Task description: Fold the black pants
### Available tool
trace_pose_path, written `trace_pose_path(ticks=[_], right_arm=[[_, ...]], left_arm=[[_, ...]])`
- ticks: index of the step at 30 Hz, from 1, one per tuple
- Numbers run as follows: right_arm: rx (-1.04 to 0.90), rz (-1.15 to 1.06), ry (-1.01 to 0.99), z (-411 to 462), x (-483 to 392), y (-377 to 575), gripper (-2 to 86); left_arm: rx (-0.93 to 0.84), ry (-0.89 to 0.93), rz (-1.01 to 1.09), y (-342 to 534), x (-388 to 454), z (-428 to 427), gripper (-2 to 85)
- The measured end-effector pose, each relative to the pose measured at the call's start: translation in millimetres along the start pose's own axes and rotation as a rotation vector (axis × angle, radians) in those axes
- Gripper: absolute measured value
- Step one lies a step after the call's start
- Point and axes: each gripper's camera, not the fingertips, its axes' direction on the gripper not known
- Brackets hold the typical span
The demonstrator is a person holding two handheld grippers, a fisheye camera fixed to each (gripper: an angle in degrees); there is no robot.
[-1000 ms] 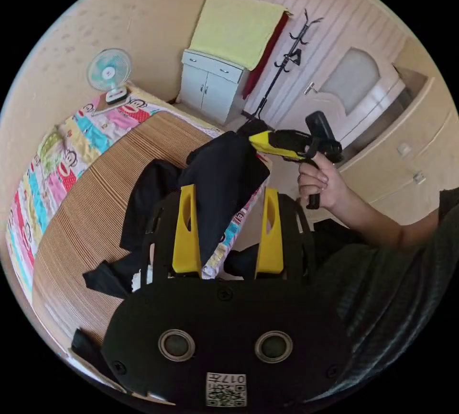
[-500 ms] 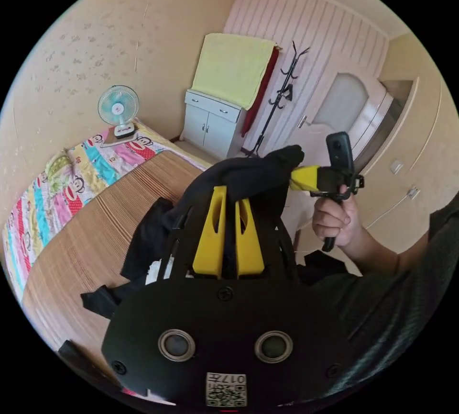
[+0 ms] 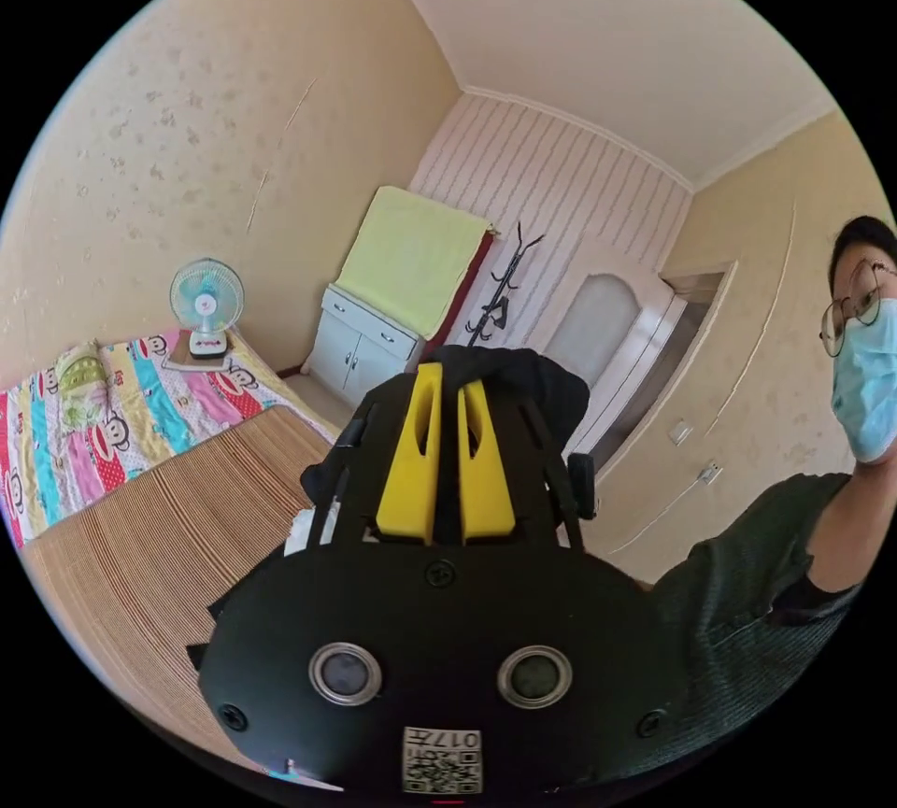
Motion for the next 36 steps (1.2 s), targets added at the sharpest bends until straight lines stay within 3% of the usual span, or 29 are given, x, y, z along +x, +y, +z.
trace_pose_path(ticks=[4,8,12,14,17,20,23,28,31,33,36], right_arm=[[-0.062,-0.163,0.165,15,-69,9,20.3],[0.011,-0.456,0.377,17,-153,-1,22.6],[0.081,-0.718,0.366,18,-215,-19,20.3],[0.112,-0.839,0.259,17,-243,-37,12.3],[0.203,-0.813,0.162,-4,-254,-73,5.8],[0.339,-0.67,-0.018,-53,-242,-128,4.7],[0.345,-0.662,-0.156,-81,-243,-182,3.8],[0.404,-0.681,-0.324,-110,-271,-226,3.2],[0.47,-0.709,-0.285,-120,-287,-234,3.1],[0.511,-0.694,-0.239,-116,-294,-235,3.1],[0.559,-0.632,-0.288,-106,-289,-234,3.1]], left_arm=[[0.11,-0.003,0.022,-53,41,-48,0.0],[0.23,-0.027,0.006,-101,75,-97,0.3],[0.291,-0.05,0.022,-132,104,-145,0.4],[0.302,-0.084,0.031,-140,115,-165,0.4],[0.321,-0.182,0.016,-148,124,-206,0.5],[0.337,-0.287,-0.018,-149,124,-255,0.9],[0.285,-0.382,-0.064,-148,116,-300,1.2],[0.4,-0.346,-0.143,-121,128,-367,1.6],[0.467,-0.452,-0.083,-113,176,-391,1.9],[0.518,-0.624,0.001,-110,216,-395,2.3],[0.572,-0.777,0.006,-105,241,-392,2.4]])
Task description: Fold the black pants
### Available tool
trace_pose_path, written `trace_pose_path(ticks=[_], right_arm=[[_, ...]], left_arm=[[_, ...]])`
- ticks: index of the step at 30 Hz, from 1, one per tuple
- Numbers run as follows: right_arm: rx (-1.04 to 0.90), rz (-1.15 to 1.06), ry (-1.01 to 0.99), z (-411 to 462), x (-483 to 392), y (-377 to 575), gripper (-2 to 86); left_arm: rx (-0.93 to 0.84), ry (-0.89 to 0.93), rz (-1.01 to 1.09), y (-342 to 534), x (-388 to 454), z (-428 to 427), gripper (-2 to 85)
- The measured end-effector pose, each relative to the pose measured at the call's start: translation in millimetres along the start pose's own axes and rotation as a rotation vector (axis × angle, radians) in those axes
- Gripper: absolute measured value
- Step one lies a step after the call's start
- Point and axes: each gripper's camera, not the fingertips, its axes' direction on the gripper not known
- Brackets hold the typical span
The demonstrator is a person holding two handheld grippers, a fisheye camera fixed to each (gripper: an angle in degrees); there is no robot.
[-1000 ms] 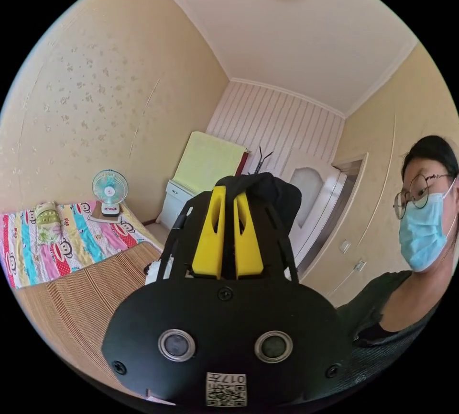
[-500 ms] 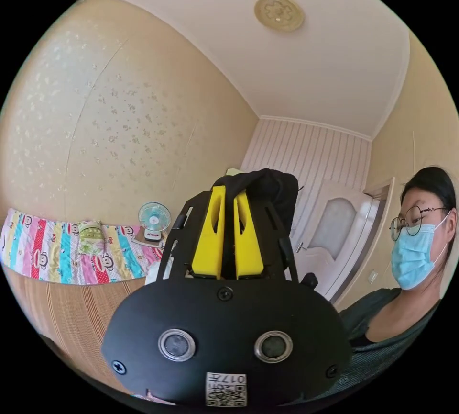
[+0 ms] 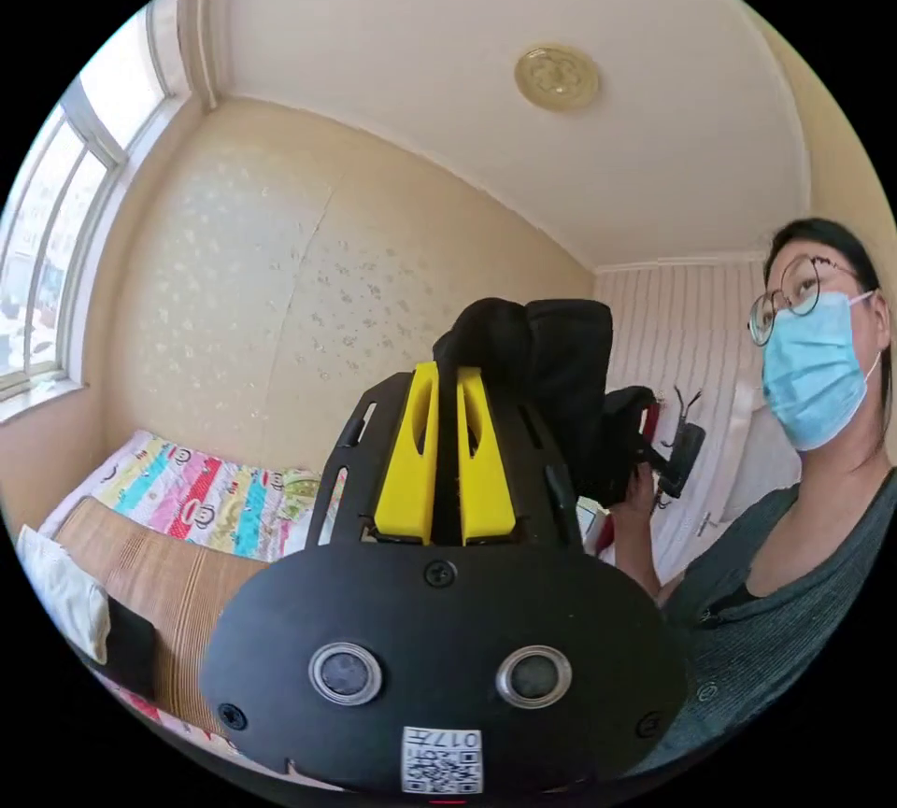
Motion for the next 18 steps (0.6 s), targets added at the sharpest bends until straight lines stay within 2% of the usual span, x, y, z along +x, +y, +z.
trace_pose_path(ticks=[4,7,10,12,14,16,18], right_arm=[[0.045,0.117,0.007,9,12,29,3.2],[-0.043,0.122,0.159,35,23,39,3.2],[-0.189,0.153,0.236,95,53,39,3.1],[-0.267,0.172,0.291,149,85,48,2.9],[-0.364,0.185,0.338,238,154,50,2.8],[-0.44,0.174,0.408,321,220,51,2.9],[-0.557,0.296,0.464,399,299,57,3.1]], left_arm=[[0.019,-0.012,-0.013,-1,-13,-4,2.5],[-0.07,0.043,0.046,-13,-46,12,2.4],[-0.141,0.093,-0.009,-18,-110,50,2.2],[-0.246,0.149,-0.169,-19,-196,111,1.9],[-0.343,0.211,-0.31,-25,-272,176,1.8],[-0.424,0.245,-0.325,-42,-340,261,1.9],[-0.507,0.204,-0.275,-69,-418,381,2.9]])
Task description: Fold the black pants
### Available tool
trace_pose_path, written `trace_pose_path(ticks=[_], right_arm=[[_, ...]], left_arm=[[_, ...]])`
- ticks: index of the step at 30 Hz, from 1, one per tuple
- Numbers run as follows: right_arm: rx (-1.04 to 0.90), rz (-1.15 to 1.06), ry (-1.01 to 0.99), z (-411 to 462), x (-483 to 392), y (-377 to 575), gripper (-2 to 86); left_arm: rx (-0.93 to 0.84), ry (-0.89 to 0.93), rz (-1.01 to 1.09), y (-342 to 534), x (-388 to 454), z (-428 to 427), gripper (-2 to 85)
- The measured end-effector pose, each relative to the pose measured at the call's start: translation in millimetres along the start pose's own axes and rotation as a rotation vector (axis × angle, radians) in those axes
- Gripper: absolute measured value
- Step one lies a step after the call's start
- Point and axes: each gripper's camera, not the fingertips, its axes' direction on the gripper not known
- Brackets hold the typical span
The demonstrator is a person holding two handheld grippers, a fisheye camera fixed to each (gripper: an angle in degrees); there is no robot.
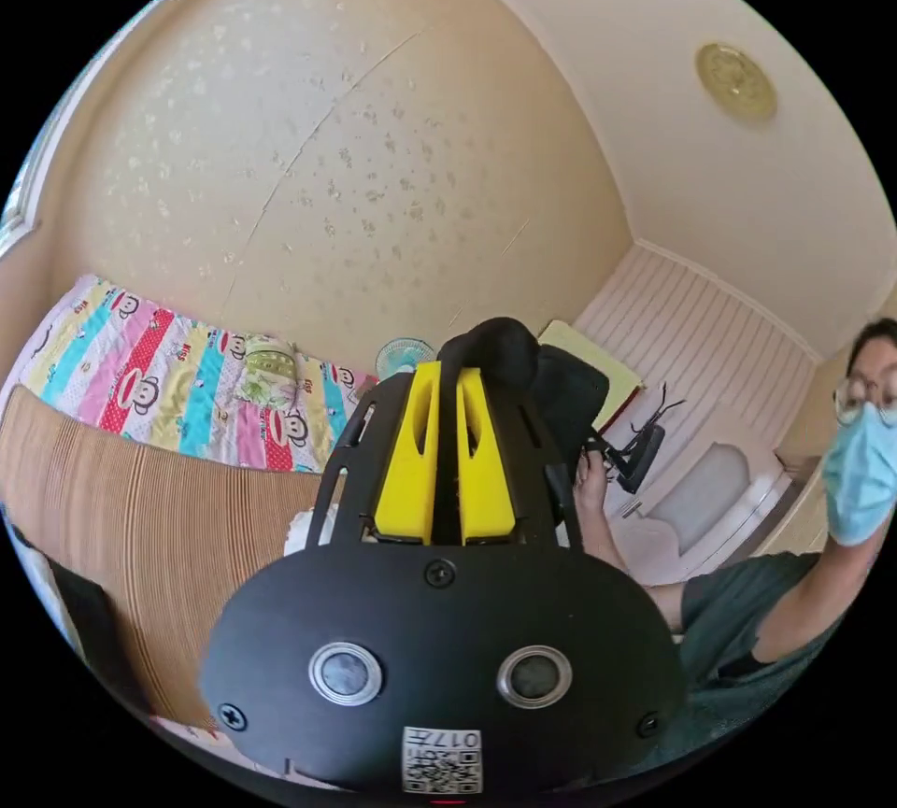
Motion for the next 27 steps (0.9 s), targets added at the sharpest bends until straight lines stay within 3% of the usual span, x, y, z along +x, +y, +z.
trace_pose_path(ticks=[3,7,9,11,14,17,23,27], right_arm=[[-0.19,0.201,0.036,110,56,-40,3.0],[-0.256,0.279,-0.048,181,79,13,1.7],[-0.372,0.248,-0.052,213,79,66,1.6],[-0.608,0.241,-0.067,252,82,155,1.8],[-0.876,0.318,-0.148,282,88,265,2.6],[-1.066,0.391,-0.217,297,84,338,4.0],[-1.191,0.5,-0.346,339,85,380,10.1],[-1.334,0.506,-0.441,388,91,382,12.6]], left_arm=[[-0.026,-0.185,-0.124,-69,-101,55,4.0],[-0.152,-0.261,-0.104,-35,-175,77,4.7],[-0.354,-0.277,-0.04,49,-217,91,5.0],[-0.533,-0.306,-0.036,134,-255,96,5.1],[-0.847,-0.332,-0.129,275,-323,91,5.1],[-1.006,-0.353,-0.234,371,-377,63,5.4],[-0.994,-0.219,-0.435,434,-463,5,10.0],[-0.955,-0.273,-0.464,427,-504,-34,11.2]])
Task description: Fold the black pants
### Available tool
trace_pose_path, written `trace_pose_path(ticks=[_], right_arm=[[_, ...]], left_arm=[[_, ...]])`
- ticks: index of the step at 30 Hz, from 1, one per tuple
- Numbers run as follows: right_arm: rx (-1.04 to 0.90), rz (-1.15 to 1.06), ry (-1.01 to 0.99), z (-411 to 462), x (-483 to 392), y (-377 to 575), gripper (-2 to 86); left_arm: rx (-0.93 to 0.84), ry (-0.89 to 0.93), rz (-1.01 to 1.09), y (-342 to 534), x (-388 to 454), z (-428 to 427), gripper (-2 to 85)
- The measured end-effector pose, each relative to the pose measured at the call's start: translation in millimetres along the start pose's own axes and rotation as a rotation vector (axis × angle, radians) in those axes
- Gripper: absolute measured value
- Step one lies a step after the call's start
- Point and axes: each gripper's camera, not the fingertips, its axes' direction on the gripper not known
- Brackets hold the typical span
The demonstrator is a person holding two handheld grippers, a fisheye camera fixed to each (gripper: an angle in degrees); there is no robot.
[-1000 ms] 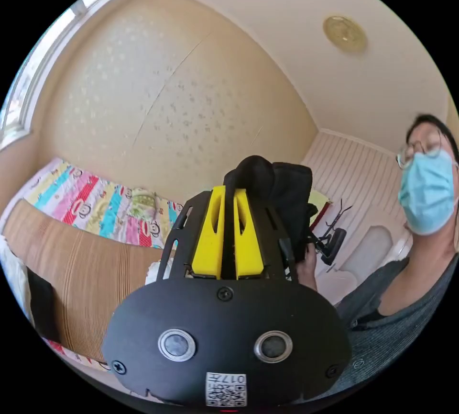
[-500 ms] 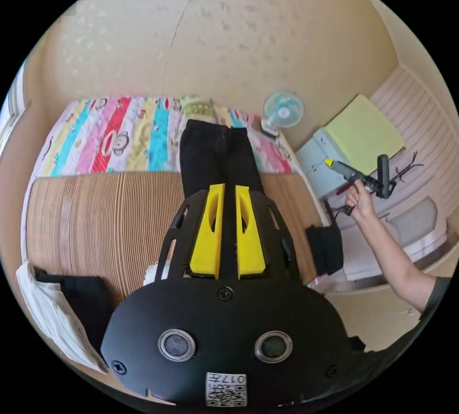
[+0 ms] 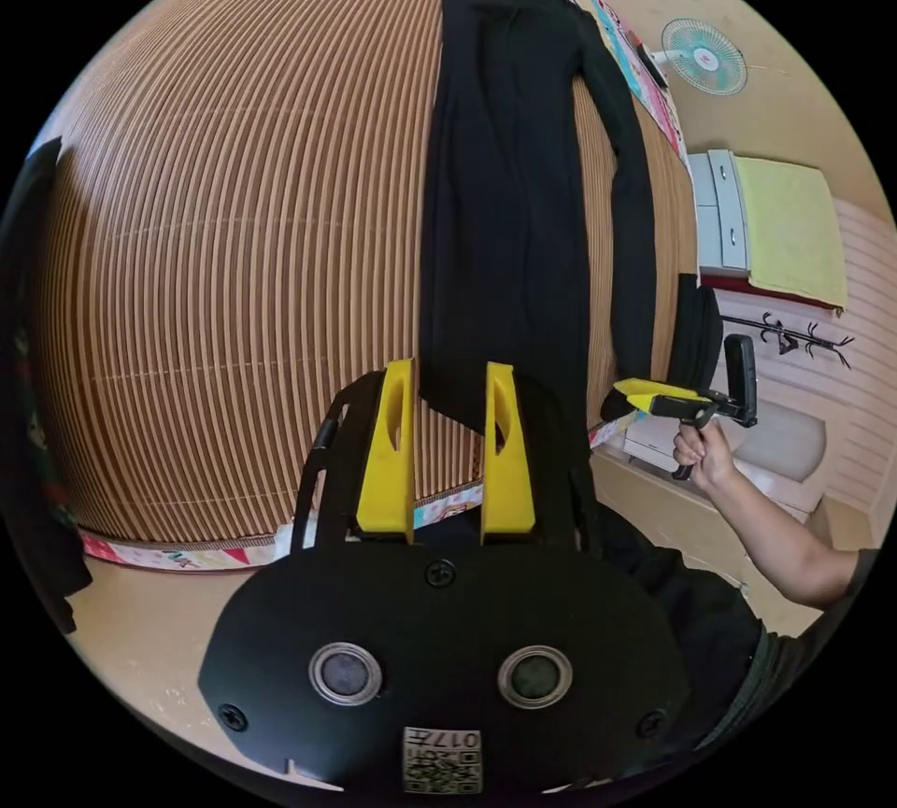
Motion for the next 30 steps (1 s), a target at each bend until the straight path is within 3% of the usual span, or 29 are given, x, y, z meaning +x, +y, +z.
trace_pose_path(ticks=[2,4,6,7,9,11,13,15,16,17,19,21,23,27,30], right_arm=[[-0.131,-0.039,0.106,7,-5,-25,12.3],[-0.144,-0.035,0.199,-2,-9,-39,10.4],[-0.203,-0.041,0.105,-9,-6,-52,5.0],[-0.235,-0.061,-0.013,-16,-4,-57,4.4],[-0.238,-0.127,-0.258,-31,-3,-57,3.8],[-0.077,-0.218,-0.798,-63,9,-46,3.3],[0.016,-0.179,-1.061,-73,30,-37,3.1],[0.057,-0.054,-0.915,-78,48,-29,3.0],[0.048,0.017,-0.709,-80,55,-23,3.0],[0.065,0.059,-0.586,-83,60,-18,3.0],[0.089,0.164,-0.584,-81,68,-18,3.2],[0.056,0.244,-0.506,-76,67,-23,3.4],[0.014,0.277,-0.318,-83,58,-36,4.1],[-0.127,0.144,-0.151,-96,34,-55,6.9],[-0.179,-0.019,0.011,-115,19,-50,9.1]], left_arm=[[-0.017,0.02,-0.016,-1,-17,-12,11.1],[-0.111,0.036,-0.048,-3,-31,-12,10.2],[-0.196,0.085,-0.051,-6,-41,-20,8.2],[-0.222,0.104,-0.051,-7,-43,-24,7.9],[-0.39,0.316,-0.043,-12,-54,-40,5.8],[-0.371,0.513,0.035,-11,-57,-78,3.3],[-0.305,0.689,0.127,-5,-66,-127,1.7],[-0.19,0.937,0.096,8,-106,-178,0.8],[-0.172,0.945,0.05,12,-121,-186,0.7],[-0.166,0.896,-0.046,23,-148,-197,0.4],[-0.204,0.681,-0.096,40,-173,-206,0.0],[-0.261,0.354,-0.159,65,-192,-204,-0.7],[-0.253,0.225,-0.257,88,-208,-200,-0.9],[-0.115,0.329,-0.3,132,-219,-200,-0.8],[-0.044,0.38,-0.21,143,-195,-201,-0.2]])
